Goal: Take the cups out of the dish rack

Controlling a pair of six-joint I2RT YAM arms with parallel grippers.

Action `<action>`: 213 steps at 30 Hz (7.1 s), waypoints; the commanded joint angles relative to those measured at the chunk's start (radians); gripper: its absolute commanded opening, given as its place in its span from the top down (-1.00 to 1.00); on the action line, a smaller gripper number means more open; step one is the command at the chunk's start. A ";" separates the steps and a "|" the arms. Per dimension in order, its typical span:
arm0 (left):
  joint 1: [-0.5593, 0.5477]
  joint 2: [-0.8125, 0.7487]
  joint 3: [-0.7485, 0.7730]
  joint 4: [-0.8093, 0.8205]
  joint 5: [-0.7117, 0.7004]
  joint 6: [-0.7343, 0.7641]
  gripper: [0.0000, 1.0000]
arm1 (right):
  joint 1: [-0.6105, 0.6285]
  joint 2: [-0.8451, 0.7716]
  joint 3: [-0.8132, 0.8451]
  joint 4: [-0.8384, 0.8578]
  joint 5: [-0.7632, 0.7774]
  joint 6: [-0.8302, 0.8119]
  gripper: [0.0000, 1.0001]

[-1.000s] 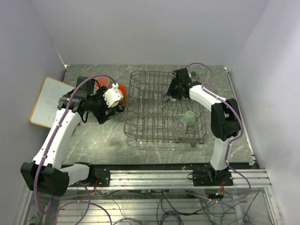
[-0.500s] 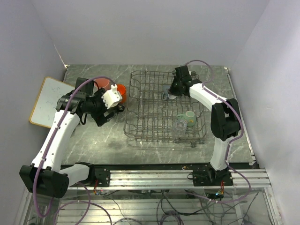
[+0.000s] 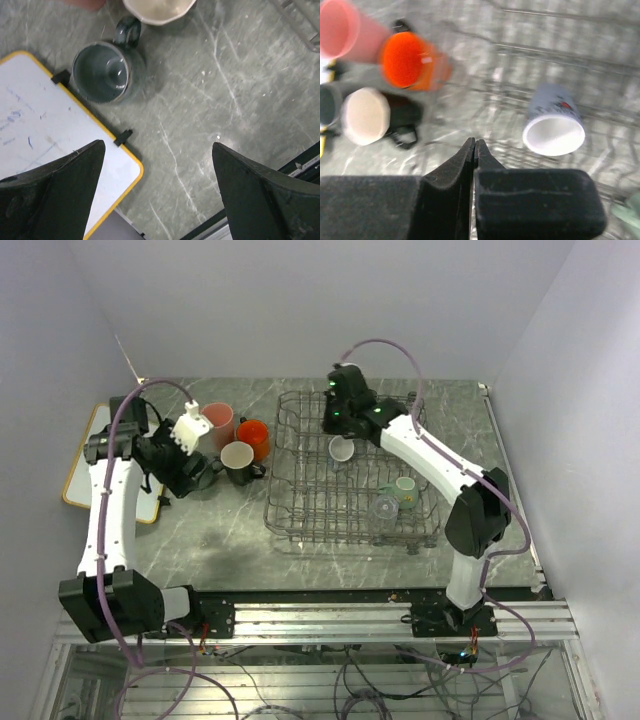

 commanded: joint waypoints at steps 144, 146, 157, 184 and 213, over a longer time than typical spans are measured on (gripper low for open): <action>0.216 -0.040 0.012 -0.200 0.243 0.202 -0.99 | 0.348 0.381 0.638 -0.238 -0.073 0.080 -0.15; 0.197 -0.040 0.012 -0.205 0.237 0.200 -0.99 | 0.333 0.324 0.596 -0.245 -0.052 0.069 -0.23; -0.070 -0.039 -0.002 -0.144 0.183 0.083 -0.99 | 0.229 -0.188 -0.012 -0.239 0.137 0.083 -0.71; -0.675 0.087 -0.158 0.236 -0.144 -0.251 -0.98 | 0.020 -0.537 -0.644 -0.255 0.198 0.112 -1.00; -0.673 0.152 -0.010 0.209 -0.153 -0.224 -0.99 | 0.012 -0.434 -0.678 -0.175 0.203 0.096 0.39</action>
